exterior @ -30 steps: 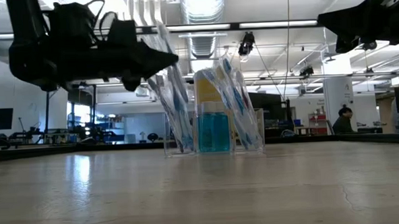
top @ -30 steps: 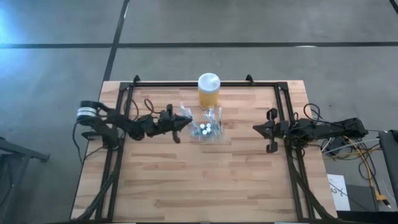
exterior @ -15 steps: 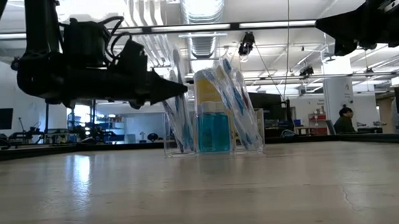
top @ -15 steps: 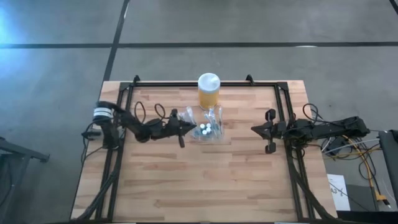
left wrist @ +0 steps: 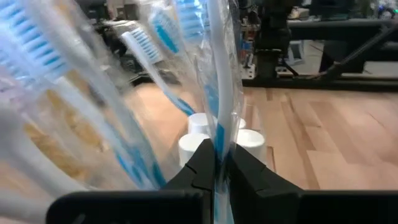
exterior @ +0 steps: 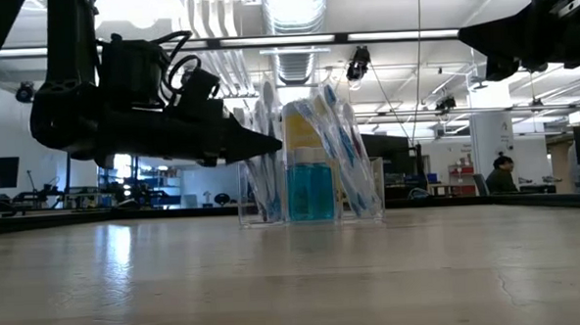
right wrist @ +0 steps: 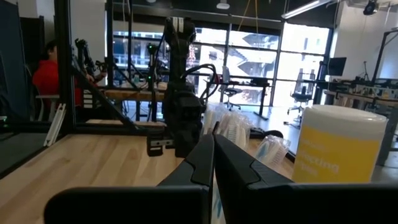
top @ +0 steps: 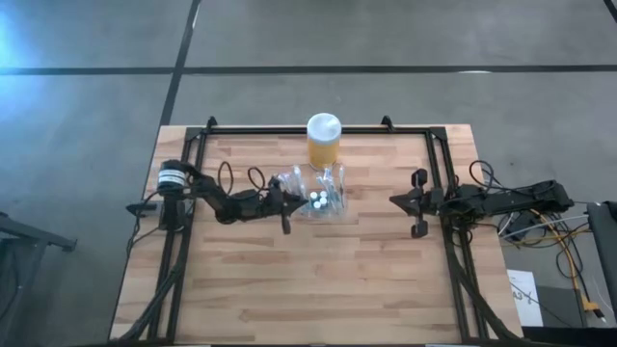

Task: Pick & Place toothbrushing station
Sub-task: Put the blue toothbrush into the transparent organizer, then return to Home Position

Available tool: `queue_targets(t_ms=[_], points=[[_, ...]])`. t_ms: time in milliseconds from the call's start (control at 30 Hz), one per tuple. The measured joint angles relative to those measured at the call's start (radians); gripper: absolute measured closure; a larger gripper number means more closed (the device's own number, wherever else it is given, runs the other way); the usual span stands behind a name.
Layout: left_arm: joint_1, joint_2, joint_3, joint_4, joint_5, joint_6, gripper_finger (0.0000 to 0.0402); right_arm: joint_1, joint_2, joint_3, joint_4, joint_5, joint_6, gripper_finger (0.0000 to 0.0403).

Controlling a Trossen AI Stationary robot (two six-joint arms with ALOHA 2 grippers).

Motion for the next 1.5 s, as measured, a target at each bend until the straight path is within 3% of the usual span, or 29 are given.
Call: queue_targets(t_ms=[133, 433, 633, 900, 1233, 1367, 1500], points=[[-0.002, -0.02, -0.004, -0.019, 0.011, 0.024, 0.0368, 0.0, 0.002, 0.0, -0.002, 0.0, 0.0, 0.0394], [-0.002, -0.178, -0.021, -0.25, 0.07, -0.038, 0.0285, 0.0, 0.002, 0.0, 0.005, -0.003, 0.004, 0.0394], [-0.008, -0.334, -0.028, -0.395, 0.142, -0.038, 0.0245, 0.0, 0.002, 0.0, 0.009, -0.003, 0.019, 0.0394], [-0.013, -0.609, -0.068, -0.68, 0.143, 0.016, 0.0217, 0.0, 0.002, 0.0, 0.005, -0.007, 0.019, 0.0394], [-0.013, -1.183, -0.109, -1.186, 0.17, 0.18, 0.0241, 0.0, 0.001, 0.0, 0.004, -0.006, 0.046, 0.0394], [-0.013, -1.402, -0.109, -1.356, 0.17, 0.188, 0.0291, 0.0, 0.001, 0.0, 0.004, -0.002, 0.048, 0.0394], [-0.013, -1.566, -0.132, -1.413, 0.146, 0.288, 0.037, 0.0, 0.002, 0.0, 0.004, -0.002, 0.041, 0.0394]])
